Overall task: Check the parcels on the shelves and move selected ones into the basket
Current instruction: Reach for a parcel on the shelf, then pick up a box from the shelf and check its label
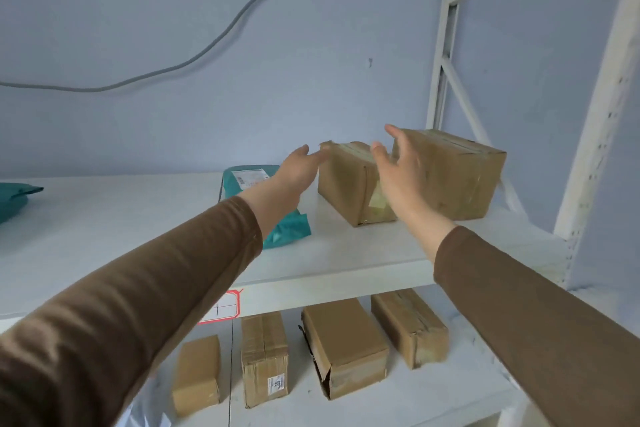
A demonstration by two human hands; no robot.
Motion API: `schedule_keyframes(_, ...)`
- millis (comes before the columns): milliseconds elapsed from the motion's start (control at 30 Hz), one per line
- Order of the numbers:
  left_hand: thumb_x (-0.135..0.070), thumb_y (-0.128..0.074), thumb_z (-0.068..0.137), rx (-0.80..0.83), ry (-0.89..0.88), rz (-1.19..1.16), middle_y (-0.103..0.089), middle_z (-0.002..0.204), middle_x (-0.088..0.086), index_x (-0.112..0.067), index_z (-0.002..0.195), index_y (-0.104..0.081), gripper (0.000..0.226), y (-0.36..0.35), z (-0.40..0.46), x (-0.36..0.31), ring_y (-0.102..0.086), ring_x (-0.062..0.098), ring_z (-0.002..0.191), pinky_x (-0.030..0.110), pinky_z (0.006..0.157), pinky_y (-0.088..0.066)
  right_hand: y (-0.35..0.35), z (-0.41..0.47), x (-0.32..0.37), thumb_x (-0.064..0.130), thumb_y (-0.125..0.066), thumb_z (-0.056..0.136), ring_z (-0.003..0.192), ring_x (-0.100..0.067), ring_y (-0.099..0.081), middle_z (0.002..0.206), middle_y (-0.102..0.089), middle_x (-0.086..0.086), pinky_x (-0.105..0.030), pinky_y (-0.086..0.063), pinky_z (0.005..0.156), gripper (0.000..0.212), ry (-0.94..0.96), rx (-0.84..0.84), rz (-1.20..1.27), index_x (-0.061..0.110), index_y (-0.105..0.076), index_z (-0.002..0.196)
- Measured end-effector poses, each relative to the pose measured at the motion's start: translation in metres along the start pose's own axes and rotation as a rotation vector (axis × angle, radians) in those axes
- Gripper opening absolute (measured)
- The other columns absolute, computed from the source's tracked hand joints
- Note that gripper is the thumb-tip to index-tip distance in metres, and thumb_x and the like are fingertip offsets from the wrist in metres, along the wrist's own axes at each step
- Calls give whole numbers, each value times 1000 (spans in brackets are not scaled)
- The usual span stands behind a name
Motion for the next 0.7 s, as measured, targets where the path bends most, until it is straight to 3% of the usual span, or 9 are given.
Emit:
schedule_keyframes(67,-45,-53,105,48,58,-50,-42,158,2,-16,160,-33,65,-27,6,-1,-46,23,129,30,102,-34,15,15,-24,46,-54,103,141,-13,-43,157,-45,8,-33,-37,108,54,-175,-13,62,29,-43,153)
schedule_keyframes(133,-40,-50,108,75,84,-131,-52,140,-2,-14,152,-43,52,-50,15,0,-46,16,112,26,92,-34,22,25,-47,52,-52,102,140,-18,-45,158,-44,5,-39,-39,104,63,-400,23,127,30,-35,158)
schedule_keyframes(200,-37,-49,109,94,113,-207,-49,122,-6,-18,142,-47,39,-68,28,6,-44,12,108,25,91,-33,19,33,-65,57,-51,101,146,-25,-40,162,-38,2,-45,-35,115,70,-570,90,192,27,-29,161)
schedule_keyframes(267,-45,-55,104,102,144,-241,-55,121,-7,-21,128,-50,34,-81,41,10,-51,14,109,28,94,-37,11,40,-79,58,-49,102,150,-26,-35,164,-37,1,-49,-30,122,70,-653,160,196,24,-32,161)
schedule_keyframes(333,-60,-63,89,95,139,-268,-64,126,-2,-17,134,-54,62,-89,59,17,-61,19,111,34,99,-47,3,44,-87,58,-47,103,147,-26,-40,157,-47,1,-54,-30,121,61,-699,217,217,22,-47,152)
schedule_keyframes(400,-67,-64,70,57,152,-272,-68,124,2,-22,144,-49,88,-94,91,35,-65,24,112,42,99,-53,-4,40,-90,57,-47,103,134,-25,-53,137,-64,0,-55,-46,106,46,-756,280,297,24,-65,130)
schedule_keyframes(500,-57,-65,73,74,161,-294,-68,122,5,-21,142,-47,79,-97,79,34,-67,25,108,39,89,-56,-2,32,-86,44,-47,105,108,-21,-63,107,-70,1,-42,-52,69,28,-780,280,400,26,-68,102)
schedule_keyframes(633,-32,-66,93,73,30,-356,-66,130,6,-19,140,-45,53,-98,38,16,-66,19,102,29,74,-55,13,14,-73,33,-47,102,84,-16,-61,92,-65,3,-38,-52,68,19,-728,251,499,24,-64,104)
schedule_keyframes(700,-24,-66,93,87,-63,-375,-68,129,1,-22,142,-46,53,-102,13,11,-67,14,102,21,71,-54,27,1,-67,30,-50,101,82,-15,-61,95,-63,3,-42,-59,75,17,-676,259,540,24,-61,112)
Point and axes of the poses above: each hand's wrist, its own z-axis towards the middle knuckle, its own y-axis out of the back of the hand, x = y × z, the point moved 5 cm from there along z, towards the middle knuckle
